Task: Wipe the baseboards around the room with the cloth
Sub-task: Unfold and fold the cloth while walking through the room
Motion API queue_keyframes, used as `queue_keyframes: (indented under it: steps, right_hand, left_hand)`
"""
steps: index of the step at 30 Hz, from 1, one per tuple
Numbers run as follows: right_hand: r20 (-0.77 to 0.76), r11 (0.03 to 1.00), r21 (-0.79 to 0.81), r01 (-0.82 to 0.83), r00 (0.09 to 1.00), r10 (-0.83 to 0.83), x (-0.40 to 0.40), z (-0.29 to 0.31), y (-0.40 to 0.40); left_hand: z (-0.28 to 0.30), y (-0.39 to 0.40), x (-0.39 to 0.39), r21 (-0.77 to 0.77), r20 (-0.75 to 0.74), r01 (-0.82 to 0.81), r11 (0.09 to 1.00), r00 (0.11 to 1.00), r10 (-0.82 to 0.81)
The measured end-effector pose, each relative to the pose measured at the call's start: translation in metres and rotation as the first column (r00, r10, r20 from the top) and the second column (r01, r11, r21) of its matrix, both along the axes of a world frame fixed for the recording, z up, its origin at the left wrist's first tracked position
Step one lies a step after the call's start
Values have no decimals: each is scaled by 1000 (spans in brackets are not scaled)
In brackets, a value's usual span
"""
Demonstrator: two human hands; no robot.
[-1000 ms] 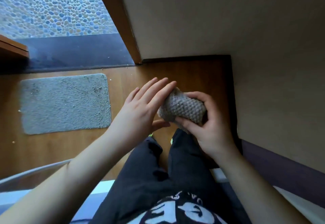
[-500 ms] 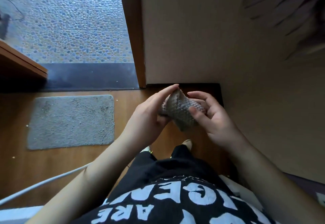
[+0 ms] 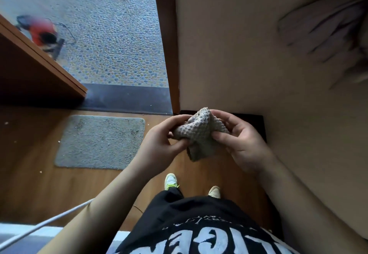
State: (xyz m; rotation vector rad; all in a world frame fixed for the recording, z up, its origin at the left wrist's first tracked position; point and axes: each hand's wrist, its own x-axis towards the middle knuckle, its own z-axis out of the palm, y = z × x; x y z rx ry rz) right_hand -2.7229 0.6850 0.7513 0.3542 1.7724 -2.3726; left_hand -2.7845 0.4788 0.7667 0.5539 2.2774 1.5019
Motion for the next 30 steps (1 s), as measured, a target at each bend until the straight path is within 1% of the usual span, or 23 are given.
queue_keyframes:
  steps: [2,4,8,10,13,17,19,21,24,26,28,30]
  right_hand:
    - [2,997,-23,-68,998,68,3,4,12]
    - [-2,994,-4,-107,994,107,7,7,28]
    - [-15,994,49,-93,995,94,19,8,50]
    - [-16,996,18,-89,996,89,25,5,59]
    - [-3,995,-40,-94,996,94,31,-2,67]
    - [43,986,-92,-139,989,143,39,-8,72]
    - [60,977,-136,-166,983,175,41,-9,69]
    - [57,967,-200,-158,983,173,42,-9,62]
    - [60,954,-259,-153,983,174,38,-5,47]
    - [79,948,-278,-157,980,185,31,-1,34]
    - [90,932,-337,-135,980,175,22,4,17]
    - [76,902,-417,-114,984,160,11,10,-5]
  left_hand:
    - [5,11,13,1,29,-40,999,999,40]
    - [7,24,24,-3,52,-68,998,996,68]
    - [12,48,39,6,36,-81,997,996,81]
    - [12,56,43,16,28,-90,996,996,89]
    - [13,64,49,37,78,-145,989,987,142]
    - [15,66,59,74,106,-224,972,971,216]
    - [15,64,65,129,154,-296,947,949,275]
    - [17,60,70,151,174,-343,927,932,317]
    - [18,47,73,209,215,-385,899,915,342]
    - [15,32,74,257,288,-419,871,894,345]
    - [12,15,73,307,388,-494,814,846,367]
    - [9,-6,72,369,491,-589,719,781,387]
